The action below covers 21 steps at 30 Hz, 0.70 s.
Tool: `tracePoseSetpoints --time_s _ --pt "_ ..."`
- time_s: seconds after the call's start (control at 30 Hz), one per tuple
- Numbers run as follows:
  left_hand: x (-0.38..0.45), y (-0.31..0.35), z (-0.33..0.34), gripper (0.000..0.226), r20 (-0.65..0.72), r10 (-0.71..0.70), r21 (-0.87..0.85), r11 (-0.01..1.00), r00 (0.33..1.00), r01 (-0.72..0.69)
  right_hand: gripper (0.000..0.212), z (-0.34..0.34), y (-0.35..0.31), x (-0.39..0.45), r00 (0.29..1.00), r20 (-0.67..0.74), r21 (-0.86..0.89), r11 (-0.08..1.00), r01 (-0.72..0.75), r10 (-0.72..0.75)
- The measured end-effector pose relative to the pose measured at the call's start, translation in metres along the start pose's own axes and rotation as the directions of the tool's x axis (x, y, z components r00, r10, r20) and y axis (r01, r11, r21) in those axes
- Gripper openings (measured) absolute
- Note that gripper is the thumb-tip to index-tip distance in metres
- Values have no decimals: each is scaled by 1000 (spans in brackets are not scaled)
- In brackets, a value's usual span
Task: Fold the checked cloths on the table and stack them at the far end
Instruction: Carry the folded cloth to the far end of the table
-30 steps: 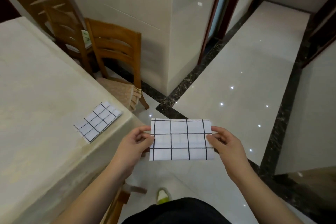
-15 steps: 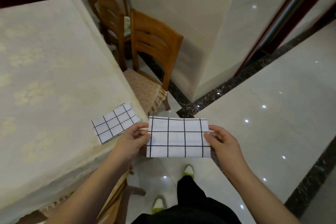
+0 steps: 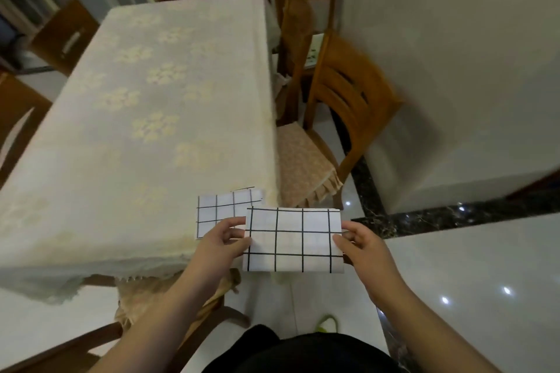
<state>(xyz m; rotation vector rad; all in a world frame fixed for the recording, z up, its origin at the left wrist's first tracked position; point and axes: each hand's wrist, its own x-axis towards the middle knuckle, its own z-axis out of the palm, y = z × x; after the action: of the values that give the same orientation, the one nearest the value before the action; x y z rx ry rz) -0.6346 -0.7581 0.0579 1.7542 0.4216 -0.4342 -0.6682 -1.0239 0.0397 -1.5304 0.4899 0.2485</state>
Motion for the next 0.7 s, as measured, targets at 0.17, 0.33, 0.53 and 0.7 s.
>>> tracePoseSetpoints --time_s 0.17,0.33,0.53,0.7 --pt "2 -8 -9 25 -147 -69 -122 991 987 52 25 20 -11 29 993 116 -45 999 0 5" --pt "14 -13 -29 23 -220 -84 -148 988 972 51 22 45 -18 53 980 201 -74 997 11 4" --pt "51 -30 -59 22 -285 -59 -18 998 957 56 28 84 -9 86 974 226 -113 994 5 21" --pt "88 -46 -85 25 -318 -18 134 989 948 64 34 121 13 119 983 177 -238 971 3 40"
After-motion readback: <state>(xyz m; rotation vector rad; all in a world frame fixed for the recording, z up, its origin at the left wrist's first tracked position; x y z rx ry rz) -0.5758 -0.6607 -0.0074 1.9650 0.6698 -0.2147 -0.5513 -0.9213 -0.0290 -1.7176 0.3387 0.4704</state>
